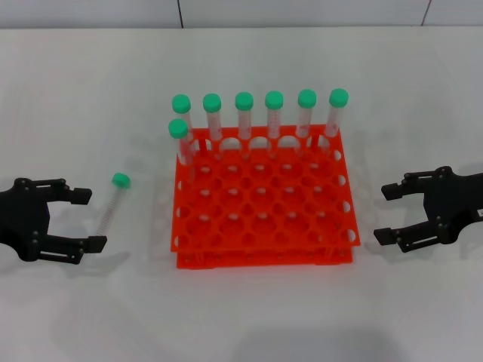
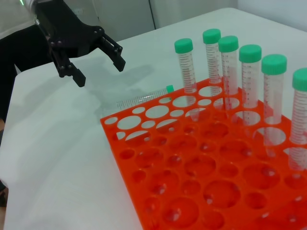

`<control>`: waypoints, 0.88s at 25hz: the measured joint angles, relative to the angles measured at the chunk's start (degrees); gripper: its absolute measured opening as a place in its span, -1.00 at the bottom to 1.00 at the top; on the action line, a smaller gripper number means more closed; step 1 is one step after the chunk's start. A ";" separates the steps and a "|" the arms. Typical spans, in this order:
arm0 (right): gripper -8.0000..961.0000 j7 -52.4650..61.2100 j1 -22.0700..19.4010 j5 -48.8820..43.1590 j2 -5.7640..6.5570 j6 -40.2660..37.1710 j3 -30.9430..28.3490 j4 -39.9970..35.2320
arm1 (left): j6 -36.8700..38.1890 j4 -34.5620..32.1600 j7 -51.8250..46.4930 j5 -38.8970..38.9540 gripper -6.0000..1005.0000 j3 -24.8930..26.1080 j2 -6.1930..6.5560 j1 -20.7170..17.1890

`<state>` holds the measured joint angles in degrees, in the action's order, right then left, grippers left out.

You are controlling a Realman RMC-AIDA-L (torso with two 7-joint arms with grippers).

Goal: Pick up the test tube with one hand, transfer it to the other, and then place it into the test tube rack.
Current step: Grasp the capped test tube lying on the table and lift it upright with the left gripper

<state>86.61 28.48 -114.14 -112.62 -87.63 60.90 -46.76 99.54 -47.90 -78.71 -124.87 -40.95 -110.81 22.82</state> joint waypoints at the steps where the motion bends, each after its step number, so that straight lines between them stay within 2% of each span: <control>1: 0.75 -0.02 0.00 0.00 0.00 -0.01 0.00 0.00 | -0.09 0.00 -0.05 -0.03 0.77 0.00 0.00 0.00; 22: 0.75 -0.04 0.45 -0.14 -0.15 -0.17 0.00 0.00 | -0.23 -0.09 -0.44 -0.03 0.77 0.00 -0.02 -0.13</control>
<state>86.57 28.93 -114.28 -112.77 -87.81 60.91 -46.76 99.31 -48.00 -79.15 -124.90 -40.96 -110.83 22.68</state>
